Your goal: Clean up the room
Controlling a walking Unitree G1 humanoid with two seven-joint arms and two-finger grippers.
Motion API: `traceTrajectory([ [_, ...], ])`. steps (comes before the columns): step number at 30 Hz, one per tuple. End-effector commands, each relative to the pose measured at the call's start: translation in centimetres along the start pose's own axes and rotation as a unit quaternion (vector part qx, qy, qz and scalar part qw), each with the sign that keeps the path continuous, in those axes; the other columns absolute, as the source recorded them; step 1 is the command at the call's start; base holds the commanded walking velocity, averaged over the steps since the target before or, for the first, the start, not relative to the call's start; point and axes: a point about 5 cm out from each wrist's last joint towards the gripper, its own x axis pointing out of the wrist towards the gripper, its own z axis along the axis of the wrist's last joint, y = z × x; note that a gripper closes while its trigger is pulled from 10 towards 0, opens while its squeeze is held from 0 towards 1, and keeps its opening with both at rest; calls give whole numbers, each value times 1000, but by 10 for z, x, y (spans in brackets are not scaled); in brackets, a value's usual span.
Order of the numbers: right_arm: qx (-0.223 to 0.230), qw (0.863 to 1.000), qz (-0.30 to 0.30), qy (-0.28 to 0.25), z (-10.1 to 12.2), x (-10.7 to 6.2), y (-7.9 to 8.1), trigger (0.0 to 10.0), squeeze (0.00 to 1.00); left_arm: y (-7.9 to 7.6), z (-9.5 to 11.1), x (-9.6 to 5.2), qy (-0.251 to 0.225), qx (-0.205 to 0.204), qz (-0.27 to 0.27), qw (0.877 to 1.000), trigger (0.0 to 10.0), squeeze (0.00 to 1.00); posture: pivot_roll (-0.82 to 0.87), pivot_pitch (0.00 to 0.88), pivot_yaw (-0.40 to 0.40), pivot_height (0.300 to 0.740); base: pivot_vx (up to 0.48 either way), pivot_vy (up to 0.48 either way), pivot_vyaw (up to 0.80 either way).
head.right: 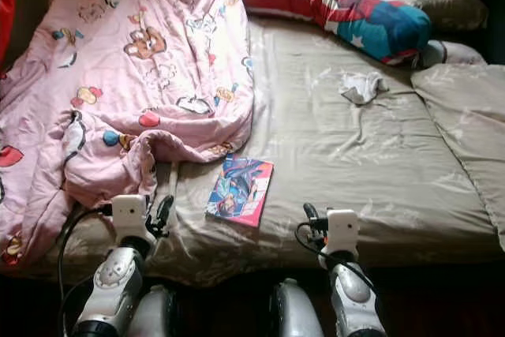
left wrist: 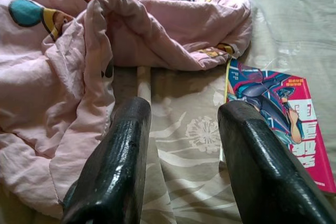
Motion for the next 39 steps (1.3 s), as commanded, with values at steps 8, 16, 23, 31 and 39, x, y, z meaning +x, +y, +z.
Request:
traceTrajectory([
  [8,-5,1000,9,9,-4,-2,2,10000,0,-1,-4,-4,10,-4,0,1000,10000,0,-43,212,-51,625,0,0,0],
  [16,-15,1000,23,4,-4,-3,5,10000,0,-3,-3,-3,10,-4,-1,1000,10000,0,-39,219,-52,625,0,0,500],
  [23,-13,999,32,6,-5,-3,8,10000,0,-4,-4,-3,11,-5,-2,1000,10000,0,-40,223,-51,625,0,0,800],
  [31,0,999,36,10,-7,-4,11,10000,0,-5,-5,-4,15,-7,-6,1000,10000,0,-45,232,-48,625,0,0,300],
  [39,-5,999,43,16,-9,-5,12,10000,0,-6,-6,-4,16,-8,-8,1000,10000,0,-42,223,-47,625,0,0,0],
])
